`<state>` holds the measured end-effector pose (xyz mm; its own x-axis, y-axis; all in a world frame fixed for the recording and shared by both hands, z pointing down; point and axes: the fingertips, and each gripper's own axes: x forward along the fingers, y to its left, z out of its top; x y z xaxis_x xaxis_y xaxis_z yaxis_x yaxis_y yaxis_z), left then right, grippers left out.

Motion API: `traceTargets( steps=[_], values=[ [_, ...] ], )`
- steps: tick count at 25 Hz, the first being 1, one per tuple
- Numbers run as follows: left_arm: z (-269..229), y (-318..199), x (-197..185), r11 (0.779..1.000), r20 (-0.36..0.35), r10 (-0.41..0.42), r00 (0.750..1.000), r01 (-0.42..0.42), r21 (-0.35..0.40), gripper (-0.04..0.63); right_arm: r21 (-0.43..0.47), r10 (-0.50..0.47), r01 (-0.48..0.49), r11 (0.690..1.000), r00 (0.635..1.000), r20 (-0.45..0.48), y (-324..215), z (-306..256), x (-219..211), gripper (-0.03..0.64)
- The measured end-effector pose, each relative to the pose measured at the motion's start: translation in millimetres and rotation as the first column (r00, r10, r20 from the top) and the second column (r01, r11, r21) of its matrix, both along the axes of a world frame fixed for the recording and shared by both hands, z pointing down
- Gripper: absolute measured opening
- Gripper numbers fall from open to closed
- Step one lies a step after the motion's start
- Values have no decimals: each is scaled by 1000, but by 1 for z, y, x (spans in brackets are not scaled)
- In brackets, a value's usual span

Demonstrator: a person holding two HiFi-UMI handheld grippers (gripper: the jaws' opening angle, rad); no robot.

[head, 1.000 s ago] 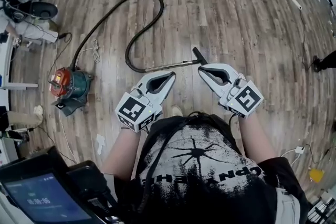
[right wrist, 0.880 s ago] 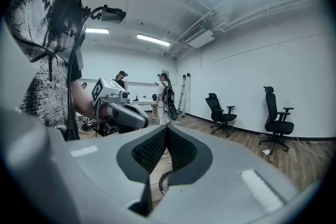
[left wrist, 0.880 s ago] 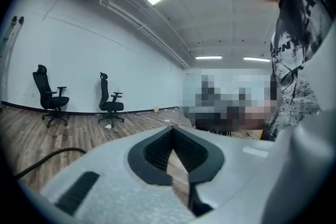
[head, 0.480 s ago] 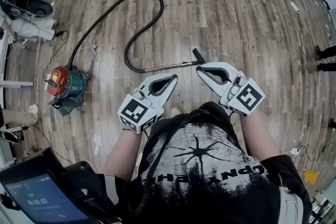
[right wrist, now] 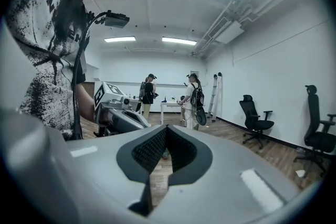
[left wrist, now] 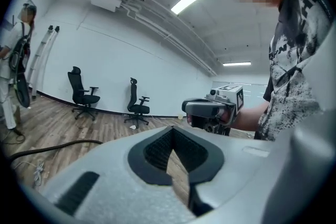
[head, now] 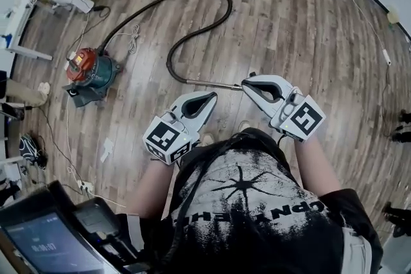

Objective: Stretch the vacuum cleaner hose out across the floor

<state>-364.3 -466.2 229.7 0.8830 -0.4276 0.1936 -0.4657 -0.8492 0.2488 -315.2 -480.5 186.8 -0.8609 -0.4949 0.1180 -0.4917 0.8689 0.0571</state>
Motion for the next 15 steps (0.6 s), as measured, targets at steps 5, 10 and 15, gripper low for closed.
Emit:
traceTargets(
  steps=[5,10,15],
  values=[
    [-20,-23,21,990,-26,-141,990,142,7,2,39,-112,111,993,993,32,-16,-10,25,7],
    [-30,-39,36,969,-22,-249,968,249,-3,2,-10,-165,166,986,984,62,-33,-9,48,8],
    [-29,-46,35,942,-37,-335,941,334,-31,2,-64,-217,221,973,974,66,-38,1,52,8]
  ],
)
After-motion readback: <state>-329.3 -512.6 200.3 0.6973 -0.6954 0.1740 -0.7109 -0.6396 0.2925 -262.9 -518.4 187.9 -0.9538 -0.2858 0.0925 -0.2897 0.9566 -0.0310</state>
